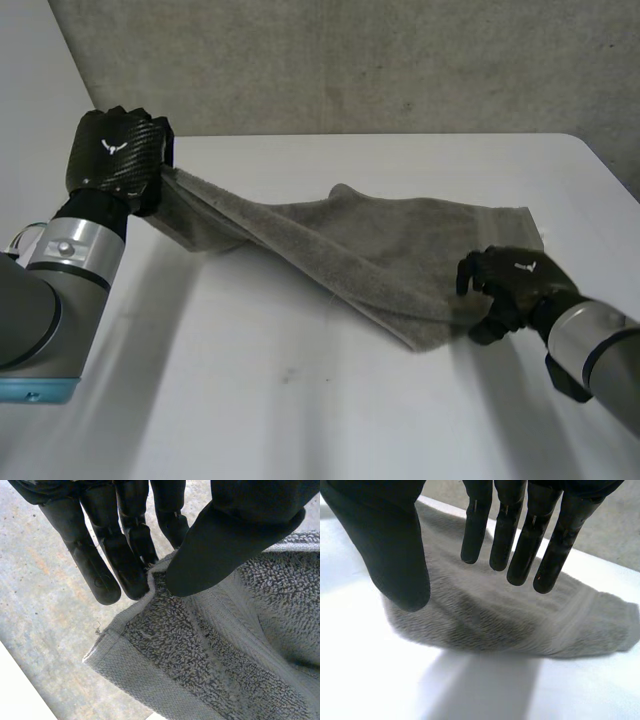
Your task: Fold the towel.
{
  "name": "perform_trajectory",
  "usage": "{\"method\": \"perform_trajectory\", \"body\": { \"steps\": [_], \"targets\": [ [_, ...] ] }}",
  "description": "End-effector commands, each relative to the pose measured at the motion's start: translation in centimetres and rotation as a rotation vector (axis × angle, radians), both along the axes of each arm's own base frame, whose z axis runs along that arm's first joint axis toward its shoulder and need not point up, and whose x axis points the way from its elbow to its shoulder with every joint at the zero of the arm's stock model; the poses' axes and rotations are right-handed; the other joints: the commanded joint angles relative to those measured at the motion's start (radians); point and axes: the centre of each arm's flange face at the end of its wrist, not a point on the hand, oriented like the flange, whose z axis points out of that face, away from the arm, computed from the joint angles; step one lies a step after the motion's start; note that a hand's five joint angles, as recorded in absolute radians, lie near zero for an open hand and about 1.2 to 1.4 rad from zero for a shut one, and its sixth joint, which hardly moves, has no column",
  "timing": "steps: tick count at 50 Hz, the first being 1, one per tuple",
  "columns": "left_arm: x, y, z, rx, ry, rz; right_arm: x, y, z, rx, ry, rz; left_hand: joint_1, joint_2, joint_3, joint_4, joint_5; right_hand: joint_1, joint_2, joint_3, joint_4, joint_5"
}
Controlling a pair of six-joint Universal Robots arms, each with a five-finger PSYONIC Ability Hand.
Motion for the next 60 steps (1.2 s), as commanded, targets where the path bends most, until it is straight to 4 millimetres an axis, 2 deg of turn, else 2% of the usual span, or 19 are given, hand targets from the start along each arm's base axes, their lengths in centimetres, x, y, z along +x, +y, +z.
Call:
{"method": "perform_trajectory", "body": {
  "steps": [1,12,15,20,30,36,42,45,47,48,50,51,53,54,55,56,58,59,60],
  "targets": [
    [0.0,0.0,-0.5,0.013,-0.004,-0.001,1.6,2.0,-1.1,0.036,0.002,0.076,0.2,0.179,0.179,0.178,0.185,0.115,0.016,0.012,0.013,0.043],
    [0.0,0.2,-1.1,0.033,-0.01,-0.002,3.8,1.3,-3.9,0.072,0.009,0.126,0.2,0.179,0.179,0.178,0.185,0.057,-0.042,-0.047,-0.045,-0.015],
    [-0.1,0.2,-1.1,0.033,-0.012,-0.005,4.1,1.0,-4.2,0.079,0.004,0.125,0.2,0.179,0.179,0.178,0.185,0.036,-0.063,-0.068,-0.066,-0.036],
    [-0.2,0.3,-1.2,0.033,-0.012,-0.008,4.9,-0.8,-4.9,0.073,0.009,0.107,0.2,0.179,0.179,0.178,0.185,-0.038,-0.137,-0.141,-0.14,-0.11],
    [0.0,0.0,-1.4,0.039,-0.014,-0.002,5.6,-3.3,-5.9,0.026,0.038,0.054,0.2,0.179,0.179,0.178,0.185,-0.02,-0.119,-0.124,-0.122,-0.092],
    [0.0,0.0,-1.6,0.046,-0.016,-0.002,6.1,-4.2,-6.9,0.033,0.041,0.051,0.2,0.179,0.179,0.178,0.185,-0.008,-0.107,-0.112,-0.11,-0.08],
    [0.0,-0.1,-1.8,0.052,-0.018,0.0,6.6,-4.2,-7.4,0.038,0.042,0.066,0.2,0.179,0.179,0.178,0.185,0.006,-0.093,-0.097,-0.096,-0.066],
    [0.0,-0.1,-1.9,0.053,-0.018,0.001,6.9,-4.4,-7.7,0.037,0.041,0.068,0.2,0.179,0.179,0.178,0.185,0.103,0.004,0.0,0.001,0.031],
    [-0.1,0.0,-1.9,0.053,-0.018,0.0,7.0,-4.8,-7.7,0.024,0.04,0.06,0.2,0.179,0.179,0.178,0.185,0.334,0.235,0.23,0.232,0.262],
    [-0.1,0.0,-1.9,0.053,-0.018,0.0,7.0,-4.8,-7.7,0.024,0.04,0.06,0.2,0.179,0.179,0.178,0.185,0.335,0.236,0.232,0.233,0.263],
    [-0.1,-0.1,-1.9,0.055,-0.018,0.0,7.1,-5.3,-7.5,0.0,0.037,0.046,0.2,0.179,0.179,0.178,0.185,0.793,0.694,0.689,0.69,0.72],
    [-0.1,-0.1,-1.9,0.055,-0.018,0.0,7.1,-5.3,-7.5,0.0,0.037,0.046,0.2,0.179,0.179,0.178,0.185,0.795,0.696,0.692,0.693,0.723],
    [0.0,-0.1,-1.9,0.053,-0.017,0.003,7.0,-5.5,-7.1,-0.019,0.034,0.033,0.2,0.179,0.179,0.178,0.185,0.795,0.696,0.692,0.693,0.723],
    [0.0,-0.1,-1.9,0.053,-0.017,0.003,6.8,-5.9,-6.4,-0.039,0.028,0.017,0.2,0.179,0.179,0.178,0.185,0.795,0.696,0.692,0.693,0.723],
    [0.0,-0.1,-1.9,0.054,-0.016,0.004,6.7,-6.0,-4.8,-0.078,0.014,0.014,0.2,0.179,0.179,0.178,0.185,0.795,0.696,0.692,0.693,0.723],
    [0.0,0.0,-1.9,0.055,-0.018,0.001,6.7,-6.0,-4.8,-0.078,0.014,0.014,0.2,0.179,0.179,0.178,0.185,0.795,0.696,0.692,0.693,0.723],
    [0.0,0.1,-1.9,0.055,-0.018,0.001,6.6,-5.8,0.3,-0.191,-0.038,0.023,0.2,0.179,0.179,0.178,0.185,0.795,0.696,0.692,0.693,0.723],
    [0.1,0.2,-1.7,0.053,-0.019,0.001,6.6,-5.8,0.3,-0.192,-0.039,0.023,0.2,0.179,0.179,0.178,0.185,0.795,0.696,0.692,0.693,0.723],
    [0.1,0.2,-1.7,0.053,-0.019,0.001,6.2,-5.6,2.5,-0.232,-0.04,0.036,0.2,0.179,0.179,0.178,0.185,0.795,0.696,0.692,0.693,0.723]
  ]
}}
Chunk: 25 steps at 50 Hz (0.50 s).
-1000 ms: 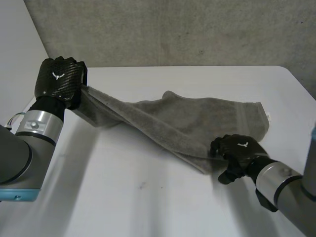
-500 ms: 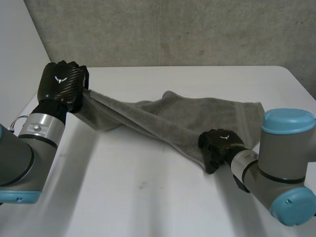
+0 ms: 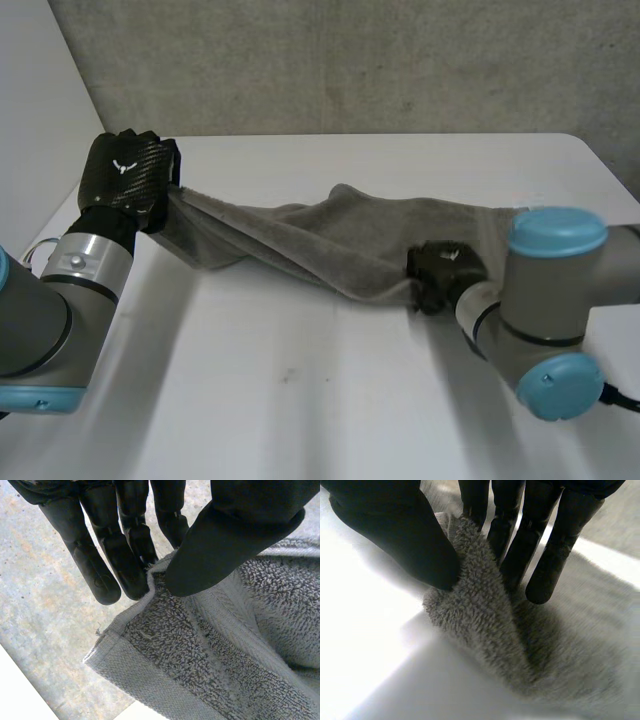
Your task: Fold the towel.
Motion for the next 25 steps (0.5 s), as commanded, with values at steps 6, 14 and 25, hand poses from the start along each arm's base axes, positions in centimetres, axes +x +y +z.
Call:
{"method": "perform_trajectory", "body": {
  "steps": [6,14,25],
  "targets": [
    [0.2,1.1,0.1,0.062,-0.031,-0.005,-3.9,0.8,11.9,-0.164,0.193,0.092,0.199,0.179,0.179,0.178,0.185,0.424,0.227,0.215,0.207,0.25],
    [0.4,3.3,-1.5,0.275,-0.1,-0.026,-6.9,2.4,11.4,-0.019,0.532,0.203,0.199,0.179,0.179,0.178,0.185,0.424,0.227,0.215,0.207,0.25],
    [-2.0,2.6,-4.8,0.331,-0.315,-0.101,-6.1,0.4,10.3,-0.069,0.586,0.208,0.199,0.179,0.179,0.178,0.185,0.424,0.227,0.215,0.207,0.25]
  ]
}}
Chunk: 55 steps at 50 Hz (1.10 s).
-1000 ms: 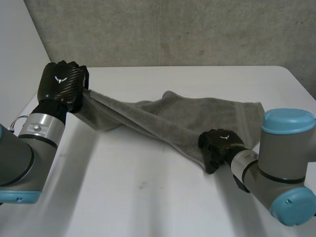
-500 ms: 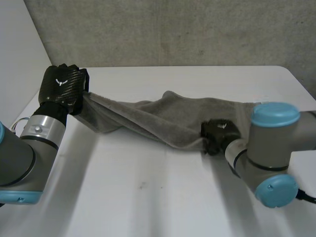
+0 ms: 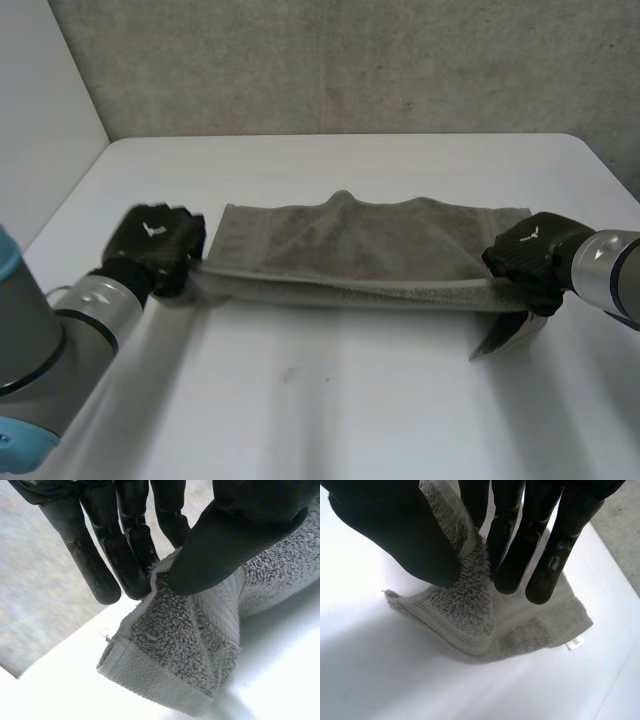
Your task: Fold the towel.
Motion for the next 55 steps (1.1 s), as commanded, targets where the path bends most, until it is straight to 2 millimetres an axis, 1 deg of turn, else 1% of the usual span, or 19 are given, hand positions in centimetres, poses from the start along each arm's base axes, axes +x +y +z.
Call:
{"method": "perform_trajectory", "body": {
  "steps": [1,5,7,8,9,10,11,12,14,15,19,24,26,30,32,38,43,47,55],
  "targets": [
    [-1.8,-1.5,-1.7,-0.024,-0.133,-0.067,0.9,-2.3,-0.6,-0.074,0.009,0.004,0.199,0.179,0.179,0.178,0.185,0.424,0.227,0.21,0.204,0.242],
    [-3.0,-4.6,0.9,-0.169,-0.113,-0.059,2.6,-6.7,3.1,-0.395,-0.062,-0.026,0.199,0.179,0.179,0.178,0.185,0.424,0.227,0.21,0.204,0.242],
    [-4.4,-8.0,6.9,-0.409,-0.005,-0.035,3.4,-8.1,5.5,-0.551,-0.108,-0.039,0.199,0.179,0.179,0.178,0.185,0.424,0.227,0.21,0.204,0.242],
    [-4.4,-8.0,6.9,-0.41,-0.005,-0.034,4.0,-9.2,7.9,-0.7,-0.154,-0.048,0.199,0.179,0.179,0.178,0.185,0.424,0.227,0.21,0.204,0.242],
    [-4.9,-9.2,10.5,-0.539,0.068,-0.021,4.5,-10.1,10.6,-0.856,-0.21,-0.054,0.199,0.179,0.179,0.178,0.185,0.424,0.227,0.21,0.204,0.242],
    [-5.1,-9.9,14.1,-0.662,0.146,-0.007,4.5,-10.1,10.7,-0.858,-0.211,-0.054,0.199,0.179,0.179,0.178,0.185,0.424,0.227,0.21,0.204,0.242],
    [-5.1,-9.9,14.1,-0.663,0.147,-0.007,4.7,-10.6,13.1,-0.999,-0.268,-0.055,0.199,0.179,0.179,0.178,0.185,0.424,0.227,0.21,0.204,0.242],
    [-5.0,-10.3,17.4,-0.777,0.229,0.009,4.7,-10.6,13.2,-1.0,-0.268,-0.055,0.199,0.179,0.179,0.178,0.185,0.424,0.227,0.21,0.204,0.242],
    [-4.8,-10.3,20.2,-0.877,0.307,0.027,4.9,-10.4,17.0,-1.21,-0.35,-0.048,0.199,0.179,0.179,0.178,0.185,0.424,0.227,0.21,0.204,0.242],
    [-4.4,-10.2,22.3,-0.947,0.372,0.046,4.9,-10.4,17.0,-1.211,-0.351,-0.048,0.199,0.179,0.179,0.178,0.185,0.424,0.227,0.21,0.204,0.242],
    [-3.6,-9.8,23.5,-0.971,0.429,0.075,5.3,-9.3,17.1,-1.21,-0.36,0.05,0.199,0.179,0.179,0.178,0.185,0.424,0.227,0.21,0.204,0.242],
    [-2.8,-9.8,19.0,-0.817,0.365,0.082,5.5,-8.7,12.2,-0.95,-0.291,0.168,0.199,0.179,0.179,0.178,0.185,0.424,0.227,0.21,0.204,0.242],
    [-2.5,-9.6,14.2,-0.686,0.297,0.073,5.3,-8.4,10.3,-0.837,-0.268,0.198,0.199,0.179,0.179,0.178,0.185,0.424,0.227,0.21,0.204,0.242],
    [-1.9,-8.8,9.5,-0.558,0.23,0.046,4.2,-8.1,6.9,-0.628,-0.218,0.214,0.199,0.179,0.179,0.178,0.185,0.424,0.227,0.21,0.204,0.242],
    [-1.4,-7.5,5.2,-0.435,0.178,0.013,3.4,-7.2,1.9,-0.367,-0.116,0.241,0.199,0.179,0.179,0.178,0.185,0.424,0.227,0.21,0.204,0.242],
    [-0.6,-4.4,-1.2,-0.232,0.101,-0.01,1.1,-5.4,-4.6,-0.051,0.104,0.321,0.199,0.179,0.179,0.178,0.185,0.424,0.227,0.21,0.204,0.242],
    [-0.4,-3.4,-3.1,-0.188,0.033,-0.017,0.7,-5.3,-7.6,0.033,0.156,0.35,0.199,0.179,0.179,0.178,0.185,0.424,0.227,0.21,0.204,0.242],
    [-0.3,-3.2,-3.2,-0.203,-0.008,-0.022,0.8,-5.3,-8.5,0.061,0.077,0.28,0.199,0.179,0.179,0.178,0.185,-0.161,-0.358,-0.375,-0.381,-0.343],
    [-0.3,-3.4,-1.7,-0.253,0.003,-0.015,0.4,-6.2,-7.1,-0.039,-0.195,0.058,0.199,0.179,0.179,0.178,0.185,-0.47,-0.667,-0.684,-0.69,-0.652]
  ]
}}
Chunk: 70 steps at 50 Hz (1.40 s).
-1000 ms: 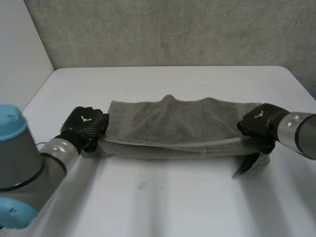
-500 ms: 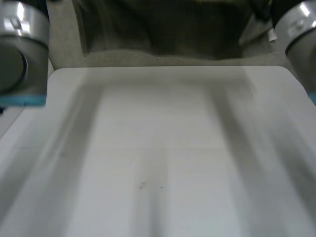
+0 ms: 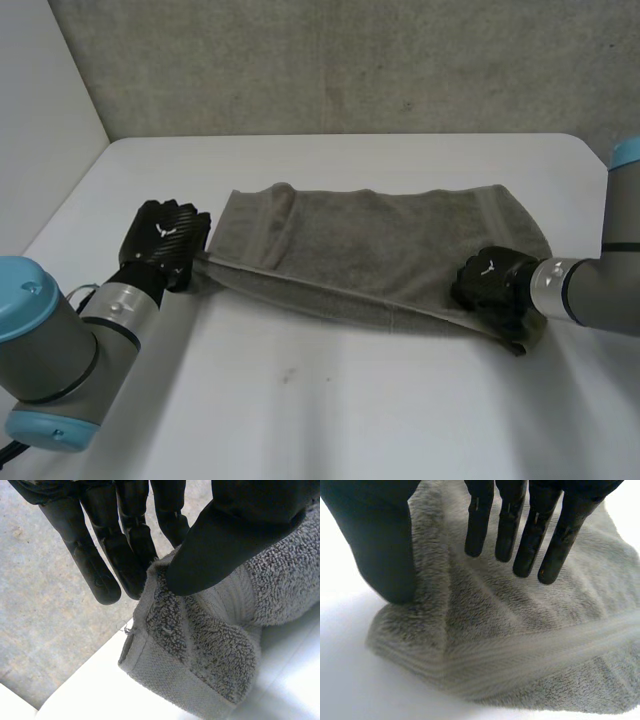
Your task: Fold the towel.
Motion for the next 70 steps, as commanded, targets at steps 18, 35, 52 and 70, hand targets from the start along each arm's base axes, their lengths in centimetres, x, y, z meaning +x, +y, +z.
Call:
{"method": "perform_trajectory", "body": {
  "steps": [18,35,52,70],
  "targets": [
    [0.7,-1.2,3.3,-0.108,0.034,0.041,-5.7,3.8,1.7,0.081,-0.628,-0.642,0.2,0.179,0.178,0.178,0.183,-0.108,-0.182,-0.178,-0.176,-0.189],
    [0.3,-0.8,3.1,-0.099,0.032,0.027,-5.3,4.5,-2.2,0.106,-0.729,-0.692,0.2,0.179,0.178,0.178,0.183,-0.14,-0.214,-0.211,-0.209,-0.221],
    [0.3,-0.7,2.9,-0.09,0.029,0.029,-5.2,1.5,-4.4,-0.049,-0.675,-0.791,0.2,0.179,0.178,0.178,0.183,0.306,0.232,0.236,0.237,0.225],
    [1.7,2.5,6.9,-0.055,0.015,0.05,-5.2,3.7,9.0,-0.33,-0.428,-0.462,0.2,0.179,0.178,0.178,0.183,0.887,0.813,0.816,0.818,0.805]
  ]
}}
